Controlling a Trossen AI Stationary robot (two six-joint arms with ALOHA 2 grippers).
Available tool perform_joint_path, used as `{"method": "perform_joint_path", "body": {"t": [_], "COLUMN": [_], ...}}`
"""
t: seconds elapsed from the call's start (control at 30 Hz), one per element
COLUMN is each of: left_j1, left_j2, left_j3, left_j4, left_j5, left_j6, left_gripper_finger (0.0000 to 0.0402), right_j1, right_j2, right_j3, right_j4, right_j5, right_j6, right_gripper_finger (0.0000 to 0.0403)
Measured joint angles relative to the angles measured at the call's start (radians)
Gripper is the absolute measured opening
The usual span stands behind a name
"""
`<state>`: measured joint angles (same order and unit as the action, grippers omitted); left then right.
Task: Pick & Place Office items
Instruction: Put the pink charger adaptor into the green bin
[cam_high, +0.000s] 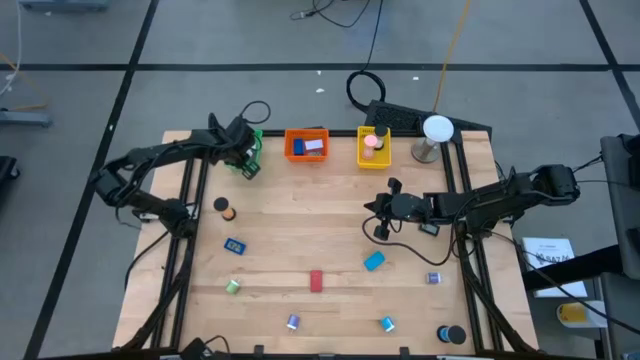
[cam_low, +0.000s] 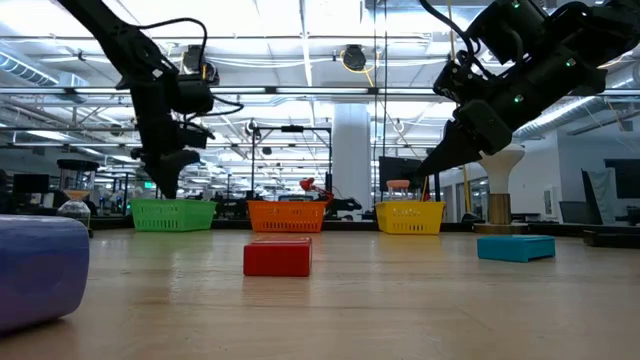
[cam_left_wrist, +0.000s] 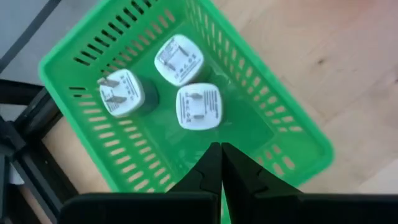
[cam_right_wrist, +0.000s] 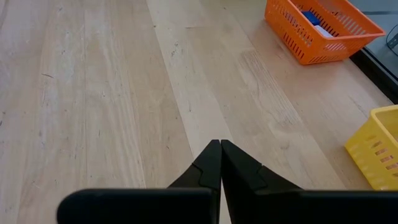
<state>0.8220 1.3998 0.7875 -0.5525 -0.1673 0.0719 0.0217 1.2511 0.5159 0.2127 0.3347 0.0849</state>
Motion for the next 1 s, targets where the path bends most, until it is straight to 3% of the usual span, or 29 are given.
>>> {"method": "perform_joint_path", "body": {"t": [1.0], "left_j1": [0.086], "left_j2": [0.033], "left_j3": [-0.001], "left_j4": [0.156], "left_j5": [0.032], "left_j6": [0.032], "left_gripper_finger": [0.0007], "right_j1": [0.0], "right_j2": [0.0], "right_j3": [0.0], "right_j4": [0.0], "right_j5": [0.0], "right_j6": [-0.003], "right_gripper_finger": [0.0]}}
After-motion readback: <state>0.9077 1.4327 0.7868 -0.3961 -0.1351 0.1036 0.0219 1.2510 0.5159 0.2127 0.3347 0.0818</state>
